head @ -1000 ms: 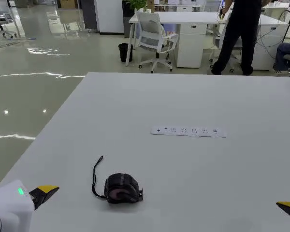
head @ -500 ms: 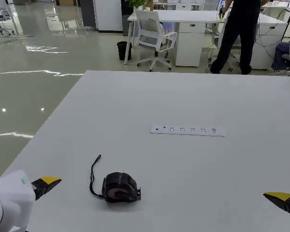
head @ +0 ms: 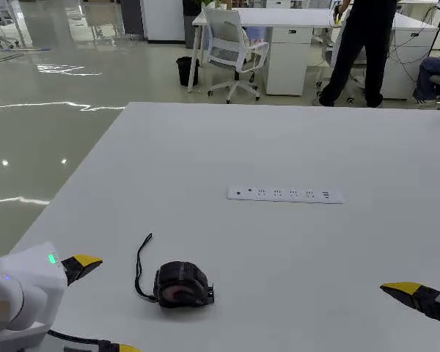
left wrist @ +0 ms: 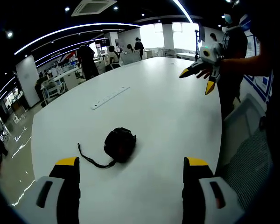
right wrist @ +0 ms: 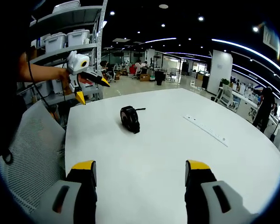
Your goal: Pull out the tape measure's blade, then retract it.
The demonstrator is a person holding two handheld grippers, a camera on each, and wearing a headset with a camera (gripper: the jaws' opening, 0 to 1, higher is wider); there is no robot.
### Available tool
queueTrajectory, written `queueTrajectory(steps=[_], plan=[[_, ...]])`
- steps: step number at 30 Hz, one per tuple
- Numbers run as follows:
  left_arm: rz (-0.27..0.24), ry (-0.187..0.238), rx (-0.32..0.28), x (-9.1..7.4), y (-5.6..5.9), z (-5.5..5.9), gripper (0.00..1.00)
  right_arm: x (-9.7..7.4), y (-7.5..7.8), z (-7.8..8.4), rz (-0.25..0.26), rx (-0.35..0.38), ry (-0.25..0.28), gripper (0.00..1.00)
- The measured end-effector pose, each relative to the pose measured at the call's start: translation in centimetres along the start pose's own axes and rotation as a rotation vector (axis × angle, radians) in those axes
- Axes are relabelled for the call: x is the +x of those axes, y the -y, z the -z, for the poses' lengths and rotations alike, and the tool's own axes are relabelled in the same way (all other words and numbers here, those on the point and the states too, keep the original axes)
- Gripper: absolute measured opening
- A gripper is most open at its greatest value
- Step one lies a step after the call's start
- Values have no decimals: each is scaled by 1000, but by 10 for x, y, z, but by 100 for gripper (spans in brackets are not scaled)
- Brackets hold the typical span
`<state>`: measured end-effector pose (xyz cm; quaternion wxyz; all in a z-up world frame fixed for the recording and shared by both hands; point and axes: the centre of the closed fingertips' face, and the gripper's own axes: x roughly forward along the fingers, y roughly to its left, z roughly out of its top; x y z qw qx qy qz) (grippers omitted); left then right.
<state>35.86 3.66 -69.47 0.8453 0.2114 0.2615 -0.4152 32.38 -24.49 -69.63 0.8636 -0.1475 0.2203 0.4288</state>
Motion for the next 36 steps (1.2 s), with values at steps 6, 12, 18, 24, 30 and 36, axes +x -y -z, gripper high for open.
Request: queueTrajectory(steps=[6, 12, 18, 24, 30, 36], plan=[[25, -15, 30, 10, -6, 2, 85, 12, 0, -2, -38, -33, -7, 76], [50, -28, 66, 18, -15, 3, 82, 25, 4, -7, -65, -64, -3, 71], [78, -45, 103, 27, -25, 1, 80, 39, 8, -10, -89, -75, 0, 69], [101, -52, 121, 37, -30, 0, 78, 52, 10, -14, -115, -101, 7, 66], [122, -67, 132, 45, -31, 2, 74, 64, 12, -19, -139, -109, 18, 65], [153, -98, 159, 53, -29, 6, 72, 76, 11, -24, -176, -99, 33, 61]])
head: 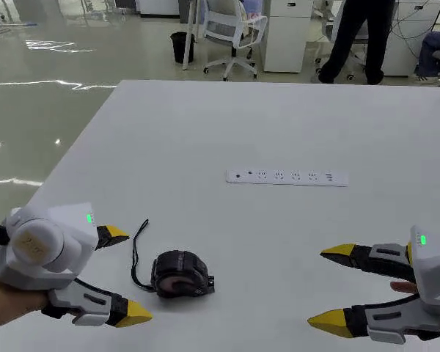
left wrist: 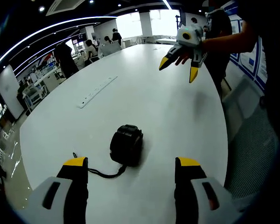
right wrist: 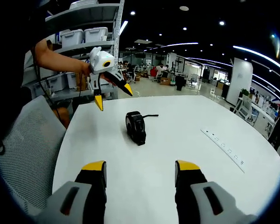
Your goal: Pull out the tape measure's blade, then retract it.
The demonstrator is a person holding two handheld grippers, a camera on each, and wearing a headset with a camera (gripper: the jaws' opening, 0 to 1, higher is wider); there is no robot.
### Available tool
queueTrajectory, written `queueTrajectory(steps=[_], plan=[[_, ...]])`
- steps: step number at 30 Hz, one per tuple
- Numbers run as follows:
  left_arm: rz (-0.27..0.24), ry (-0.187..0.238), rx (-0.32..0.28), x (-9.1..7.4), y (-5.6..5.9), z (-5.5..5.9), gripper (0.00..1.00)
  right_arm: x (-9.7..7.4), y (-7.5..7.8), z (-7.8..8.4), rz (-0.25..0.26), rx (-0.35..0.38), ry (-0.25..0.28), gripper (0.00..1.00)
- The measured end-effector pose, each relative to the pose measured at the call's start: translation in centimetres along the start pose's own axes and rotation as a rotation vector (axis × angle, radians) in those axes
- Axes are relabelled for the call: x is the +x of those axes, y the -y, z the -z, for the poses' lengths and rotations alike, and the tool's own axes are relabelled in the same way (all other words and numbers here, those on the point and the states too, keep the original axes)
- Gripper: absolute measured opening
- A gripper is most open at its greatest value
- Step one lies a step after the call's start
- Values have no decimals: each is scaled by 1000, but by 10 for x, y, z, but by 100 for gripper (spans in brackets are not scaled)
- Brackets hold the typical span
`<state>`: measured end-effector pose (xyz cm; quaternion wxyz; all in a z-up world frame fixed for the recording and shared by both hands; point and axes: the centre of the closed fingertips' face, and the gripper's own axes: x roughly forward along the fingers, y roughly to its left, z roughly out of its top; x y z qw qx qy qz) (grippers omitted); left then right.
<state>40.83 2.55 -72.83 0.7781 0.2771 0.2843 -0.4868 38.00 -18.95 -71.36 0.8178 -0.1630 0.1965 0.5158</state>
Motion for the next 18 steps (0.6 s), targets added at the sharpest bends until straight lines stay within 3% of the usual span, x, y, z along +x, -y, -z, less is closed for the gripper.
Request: queueTrajectory(steps=[18], plan=[[64, -66, 62, 29, -11, 13, 69, 45, 3, 14, -116, -36, -41, 55]])
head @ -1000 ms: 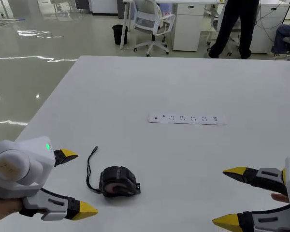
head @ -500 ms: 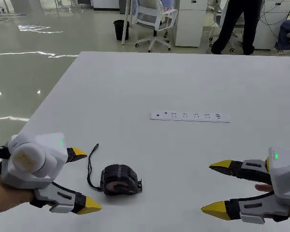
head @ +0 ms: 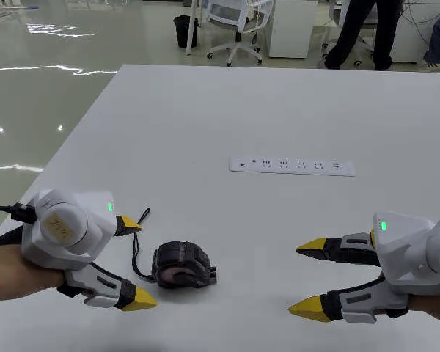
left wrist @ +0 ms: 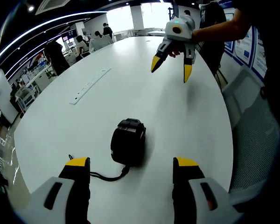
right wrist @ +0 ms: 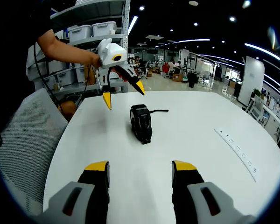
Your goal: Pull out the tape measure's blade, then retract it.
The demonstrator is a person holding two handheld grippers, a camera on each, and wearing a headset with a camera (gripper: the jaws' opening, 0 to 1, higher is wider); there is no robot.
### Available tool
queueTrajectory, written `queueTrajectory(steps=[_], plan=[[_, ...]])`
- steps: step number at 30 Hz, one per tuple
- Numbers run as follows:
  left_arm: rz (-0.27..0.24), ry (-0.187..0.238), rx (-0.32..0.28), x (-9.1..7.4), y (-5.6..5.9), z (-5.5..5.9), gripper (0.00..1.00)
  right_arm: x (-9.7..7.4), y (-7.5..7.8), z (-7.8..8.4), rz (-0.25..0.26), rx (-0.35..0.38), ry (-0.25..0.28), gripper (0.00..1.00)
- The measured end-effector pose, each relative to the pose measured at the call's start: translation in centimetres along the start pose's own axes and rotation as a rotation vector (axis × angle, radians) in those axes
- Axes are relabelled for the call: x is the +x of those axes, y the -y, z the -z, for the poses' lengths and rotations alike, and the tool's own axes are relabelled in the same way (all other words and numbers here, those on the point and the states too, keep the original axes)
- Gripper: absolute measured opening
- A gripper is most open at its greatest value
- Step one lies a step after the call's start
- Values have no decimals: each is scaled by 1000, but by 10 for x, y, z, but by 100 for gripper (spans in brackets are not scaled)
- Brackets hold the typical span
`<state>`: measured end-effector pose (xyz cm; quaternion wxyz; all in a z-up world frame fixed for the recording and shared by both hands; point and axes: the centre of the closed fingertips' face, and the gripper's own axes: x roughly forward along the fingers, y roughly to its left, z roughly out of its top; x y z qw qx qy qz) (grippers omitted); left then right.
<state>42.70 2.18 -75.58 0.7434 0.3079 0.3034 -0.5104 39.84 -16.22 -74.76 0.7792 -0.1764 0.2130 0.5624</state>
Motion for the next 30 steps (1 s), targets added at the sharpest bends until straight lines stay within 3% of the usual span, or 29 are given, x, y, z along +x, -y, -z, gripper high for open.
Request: queueTrajectory(steps=[10, 30], plan=[[23, -19, 33, 11, -6, 6, 65, 27, 5, -3, -44, -10, 14, 52], [62, -47, 79, 29, -14, 18, 57, 78, 1, 0, -126, -37, 9, 47]])
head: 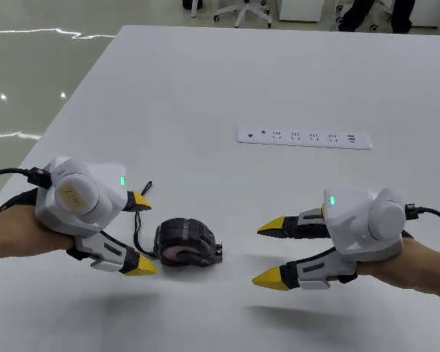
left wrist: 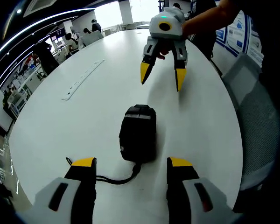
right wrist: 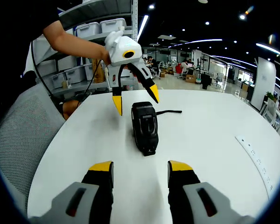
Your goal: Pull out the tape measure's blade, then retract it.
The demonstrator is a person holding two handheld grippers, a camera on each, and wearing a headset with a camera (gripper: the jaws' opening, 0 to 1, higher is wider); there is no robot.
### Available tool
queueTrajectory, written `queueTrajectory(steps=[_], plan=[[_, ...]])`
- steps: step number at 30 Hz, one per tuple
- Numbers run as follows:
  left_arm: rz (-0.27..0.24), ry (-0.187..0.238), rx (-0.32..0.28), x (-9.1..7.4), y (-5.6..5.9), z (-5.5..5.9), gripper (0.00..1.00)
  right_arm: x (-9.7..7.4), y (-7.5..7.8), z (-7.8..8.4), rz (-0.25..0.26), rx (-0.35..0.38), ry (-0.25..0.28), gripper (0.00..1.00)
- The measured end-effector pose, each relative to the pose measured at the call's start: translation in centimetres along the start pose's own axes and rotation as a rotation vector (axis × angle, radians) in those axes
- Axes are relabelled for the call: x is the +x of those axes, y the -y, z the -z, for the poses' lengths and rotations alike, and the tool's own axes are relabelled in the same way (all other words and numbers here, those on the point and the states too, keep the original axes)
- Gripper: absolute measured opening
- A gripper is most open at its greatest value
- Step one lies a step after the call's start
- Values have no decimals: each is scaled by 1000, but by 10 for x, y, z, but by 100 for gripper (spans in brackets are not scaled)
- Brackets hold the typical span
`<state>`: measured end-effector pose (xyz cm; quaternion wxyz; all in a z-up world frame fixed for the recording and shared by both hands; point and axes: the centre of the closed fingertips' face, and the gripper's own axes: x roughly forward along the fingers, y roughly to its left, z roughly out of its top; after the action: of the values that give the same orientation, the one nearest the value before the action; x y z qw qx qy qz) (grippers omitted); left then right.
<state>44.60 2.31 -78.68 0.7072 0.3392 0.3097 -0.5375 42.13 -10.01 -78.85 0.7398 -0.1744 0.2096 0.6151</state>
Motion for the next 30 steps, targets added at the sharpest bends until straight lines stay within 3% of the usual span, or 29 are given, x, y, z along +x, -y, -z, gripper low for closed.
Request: queueTrajectory(steps=[17, 26, 30], plan=[[67, 28, 12, 15, 8, -13, 46, 40, 11, 1, -47, -34, -4, 37], [85, 9, 41, 21, 11, -13, 33, 54, 13, 3, -82, -63, -31, 29], [88, 8, 41, 23, 10, -14, 33, 59, 15, 3, -94, -71, -41, 27]])
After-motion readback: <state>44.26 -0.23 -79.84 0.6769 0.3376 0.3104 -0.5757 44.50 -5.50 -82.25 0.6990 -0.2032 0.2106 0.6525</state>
